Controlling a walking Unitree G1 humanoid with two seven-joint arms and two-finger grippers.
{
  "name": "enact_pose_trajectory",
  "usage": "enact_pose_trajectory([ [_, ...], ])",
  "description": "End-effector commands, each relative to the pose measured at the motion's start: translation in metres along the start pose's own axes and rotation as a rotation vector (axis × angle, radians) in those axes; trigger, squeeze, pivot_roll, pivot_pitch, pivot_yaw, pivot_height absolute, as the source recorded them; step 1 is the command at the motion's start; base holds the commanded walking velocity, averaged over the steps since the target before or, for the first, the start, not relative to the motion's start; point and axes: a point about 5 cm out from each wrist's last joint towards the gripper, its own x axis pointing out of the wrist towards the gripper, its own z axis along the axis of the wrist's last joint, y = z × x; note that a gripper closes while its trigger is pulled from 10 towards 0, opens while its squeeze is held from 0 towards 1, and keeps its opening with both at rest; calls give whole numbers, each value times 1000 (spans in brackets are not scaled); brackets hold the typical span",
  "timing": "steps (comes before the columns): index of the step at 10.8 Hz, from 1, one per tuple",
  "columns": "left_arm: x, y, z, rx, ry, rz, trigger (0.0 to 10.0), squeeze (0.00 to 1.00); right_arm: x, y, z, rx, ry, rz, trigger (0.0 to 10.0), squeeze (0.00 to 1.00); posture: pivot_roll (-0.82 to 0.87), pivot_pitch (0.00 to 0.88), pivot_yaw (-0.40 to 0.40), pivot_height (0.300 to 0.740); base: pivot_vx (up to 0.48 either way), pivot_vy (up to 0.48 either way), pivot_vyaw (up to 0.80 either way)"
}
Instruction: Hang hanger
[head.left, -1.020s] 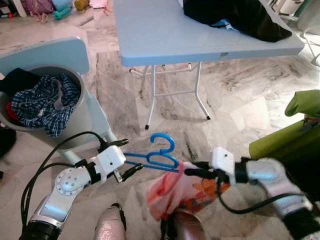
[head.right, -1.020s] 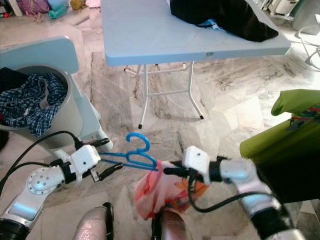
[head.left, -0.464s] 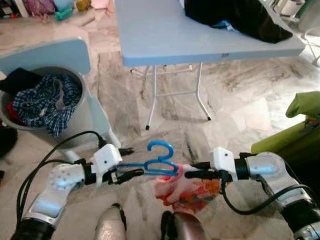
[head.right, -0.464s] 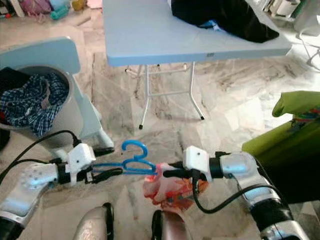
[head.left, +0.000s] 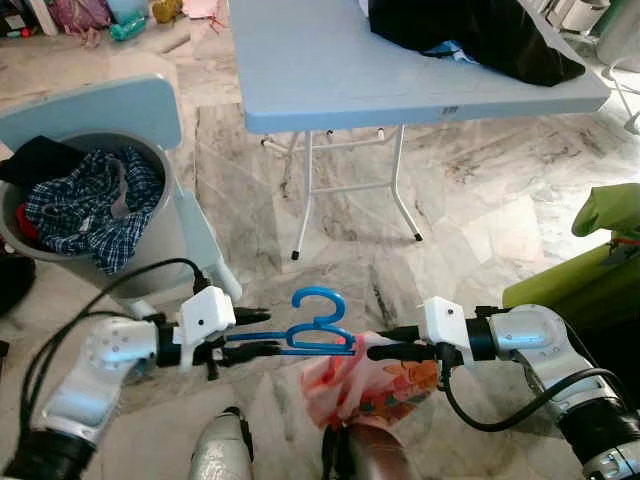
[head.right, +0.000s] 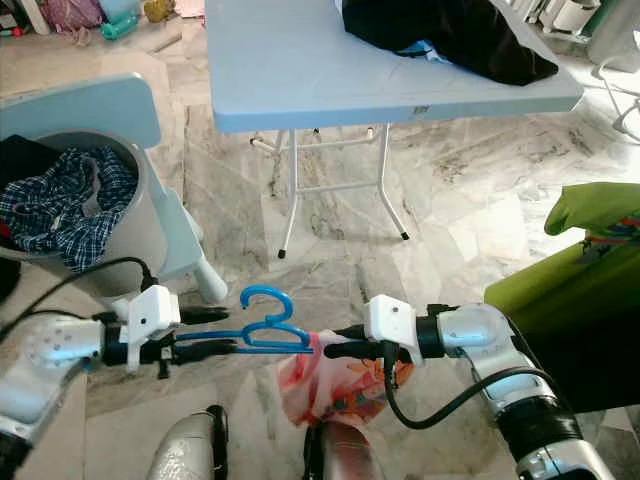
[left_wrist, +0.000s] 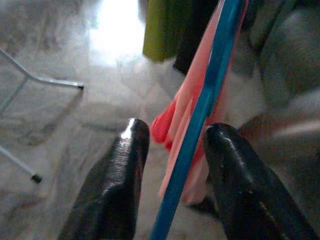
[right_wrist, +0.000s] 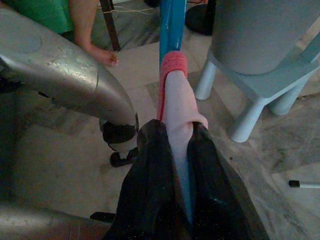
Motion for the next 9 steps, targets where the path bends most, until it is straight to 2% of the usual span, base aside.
enact_pose_trajectory([
  [1,-2,-3,-9,16,73,-49,0,0,-1,2,-1,-8,-2,14,10000,0,23,171,-52,740,0,0,0],
  [2,-3,-1,-14,10,126,-50,10000,0,-1,1,-1,-9,-5,14,10000,0,21,171,-53,740,0,0,0],
  [3,-3,-1,-15,-21,128,-62,10000,0,-1,1,0,-11,-7,15,10000,0,22,171,-54,740,0,0,0],
  [4,0,2,-14,-15,118,-55,10000,1000,0,2,0,-13,-7,19,10000,0,21,172,-56,740,0,0,0],
  [6,5,7,-13,17,106,-38,10000,1000,-1,3,-1,-13,-5,22,10000,0,16,172,-58,740,0,0,0],
  [7,8,9,-9,6,78,-40,1412,0,-1,3,0,-15,-6,23,10000,0,16,172,-58,740,0,0,0],
  [8,10,9,-10,10,83,-53,0,0,0,3,0,-16,-8,23,10000,0,16,171,-57,740,0,0,0],
  [9,11,8,-11,5,87,-69,0,0,1,2,1,-18,-12,21,10000,0,15,171,-55,740,0,0,0],
])
